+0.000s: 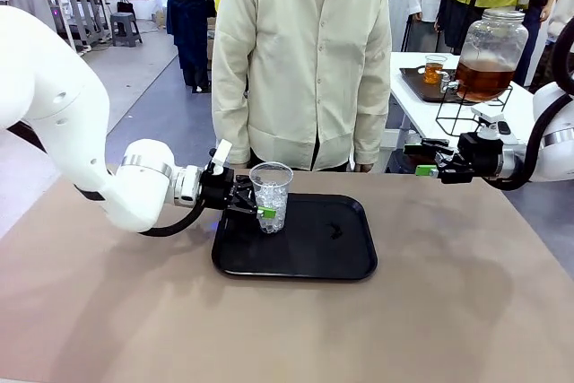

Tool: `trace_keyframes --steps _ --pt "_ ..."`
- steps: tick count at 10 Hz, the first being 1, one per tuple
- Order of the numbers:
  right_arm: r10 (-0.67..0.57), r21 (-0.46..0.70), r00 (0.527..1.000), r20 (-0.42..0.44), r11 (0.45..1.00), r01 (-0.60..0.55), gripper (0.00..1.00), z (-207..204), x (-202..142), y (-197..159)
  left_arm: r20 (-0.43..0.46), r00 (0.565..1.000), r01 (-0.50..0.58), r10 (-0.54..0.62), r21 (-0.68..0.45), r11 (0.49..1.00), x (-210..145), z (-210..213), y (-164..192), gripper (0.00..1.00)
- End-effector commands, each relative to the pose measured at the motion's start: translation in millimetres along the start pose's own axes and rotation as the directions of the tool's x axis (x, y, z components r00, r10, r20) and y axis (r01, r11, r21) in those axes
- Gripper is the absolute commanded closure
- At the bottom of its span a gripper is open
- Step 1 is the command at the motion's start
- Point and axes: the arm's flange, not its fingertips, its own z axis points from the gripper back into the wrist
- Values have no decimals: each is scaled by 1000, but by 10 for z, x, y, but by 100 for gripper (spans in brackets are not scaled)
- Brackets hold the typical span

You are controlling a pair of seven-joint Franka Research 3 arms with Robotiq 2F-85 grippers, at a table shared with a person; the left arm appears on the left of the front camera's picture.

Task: Pour the drink into the iced cup.
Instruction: Pick up the iced cup indicated by the human and present it to them.

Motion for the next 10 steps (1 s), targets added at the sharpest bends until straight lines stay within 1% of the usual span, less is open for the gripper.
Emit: trace_keyframes --steps 1,3,4,5,8,10 --pt "-2 1 1000 -1 1000 2 0 -9 21 0 14 1000 -16 16 13 1000 9 -76 24 0" --pt "-2 1 1000 -1 1000 2 0 -9 21 0 21 1000 -18 18 -2 1000 16 -98 13 0" --pt "-2 1 1000 -1 1000 2 0 -9 21 0 26 999 -23 23 1 1000 16 -105 17 19" --pt "-2 1 1000 -1 1000 2 0 -9 21 0 20 1000 -13 13 1 1000 14 -109 12 23" --pt "-2 1 1000 -1 1000 2 0 -9 21 0 28 1000 -9 9 11 1000 22 -112 18 23" --pt "-2 1 1000 -1 1000 2 0 -9 21 0 53 999 7 -9 31 1000 49 -98 12 23"
